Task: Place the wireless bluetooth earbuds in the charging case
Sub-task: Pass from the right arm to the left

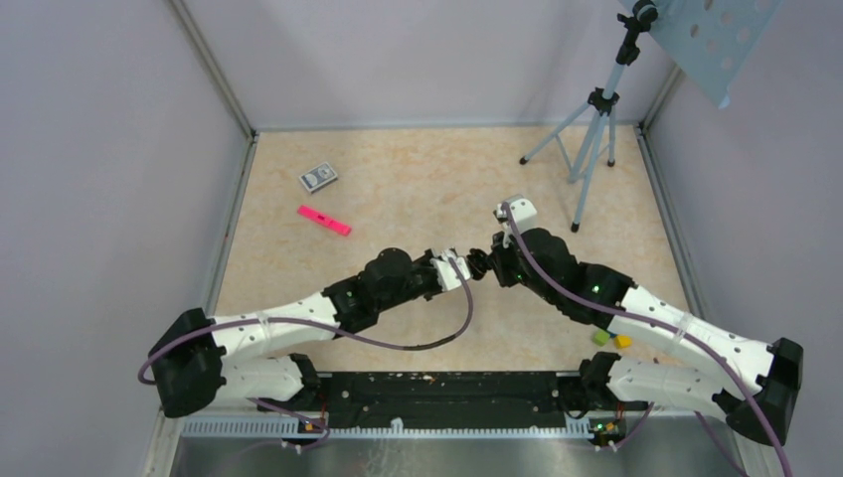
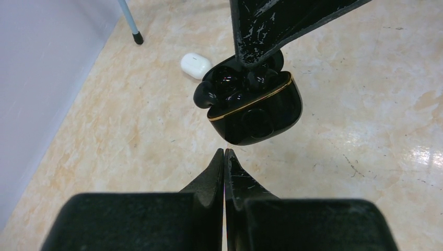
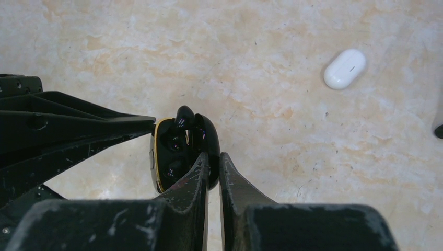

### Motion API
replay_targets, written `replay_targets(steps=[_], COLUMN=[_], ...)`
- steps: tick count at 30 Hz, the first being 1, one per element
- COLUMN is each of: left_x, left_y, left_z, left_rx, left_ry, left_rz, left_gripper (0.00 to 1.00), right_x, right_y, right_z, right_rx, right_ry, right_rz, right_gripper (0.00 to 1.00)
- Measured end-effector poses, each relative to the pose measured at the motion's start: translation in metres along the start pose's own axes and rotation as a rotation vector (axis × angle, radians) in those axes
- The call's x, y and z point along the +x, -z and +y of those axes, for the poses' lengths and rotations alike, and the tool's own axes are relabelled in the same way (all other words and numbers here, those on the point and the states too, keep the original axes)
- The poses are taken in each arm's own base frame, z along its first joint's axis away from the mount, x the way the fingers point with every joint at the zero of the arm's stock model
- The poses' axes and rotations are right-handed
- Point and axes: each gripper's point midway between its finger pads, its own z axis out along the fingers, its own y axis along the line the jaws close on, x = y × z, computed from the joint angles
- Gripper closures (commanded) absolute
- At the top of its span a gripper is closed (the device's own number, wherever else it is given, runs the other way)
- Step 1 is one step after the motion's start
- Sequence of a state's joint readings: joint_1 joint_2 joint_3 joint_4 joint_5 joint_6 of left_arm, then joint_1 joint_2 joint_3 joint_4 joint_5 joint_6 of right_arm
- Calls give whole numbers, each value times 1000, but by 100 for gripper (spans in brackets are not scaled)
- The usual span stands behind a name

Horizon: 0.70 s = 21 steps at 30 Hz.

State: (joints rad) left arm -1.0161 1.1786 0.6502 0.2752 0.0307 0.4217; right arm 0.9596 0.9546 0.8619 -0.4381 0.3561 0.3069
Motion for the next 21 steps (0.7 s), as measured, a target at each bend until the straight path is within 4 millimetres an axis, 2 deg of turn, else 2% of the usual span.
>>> replay_targets(steps=[1,3,9,15,17,21], left_x=[0,-3,-12,-13,-18,-22], left_y=[1,4,23,28,25,18], left_z=[1,6,22,30,33,46], left_rx=[-4,-27,-115,-171,-182,-197], left_ry=[0,4,88,314,409,635], left_rz=[0,-1,-4,85,97,129], left_gripper=[100,91,48,4,2,24], right_x=[0,0,4,2,2,1], right_y=[0,0,0,-1,-1,-2], right_z=[0,-1,-5,-10,-12,-14], right_rx=[3,8,23,50,60,71], right_ry=[0,0,2,2,2,3], right_rz=[-1,-3,-1,-11,-14,-24], right_gripper=[100,100,100,100,100,100])
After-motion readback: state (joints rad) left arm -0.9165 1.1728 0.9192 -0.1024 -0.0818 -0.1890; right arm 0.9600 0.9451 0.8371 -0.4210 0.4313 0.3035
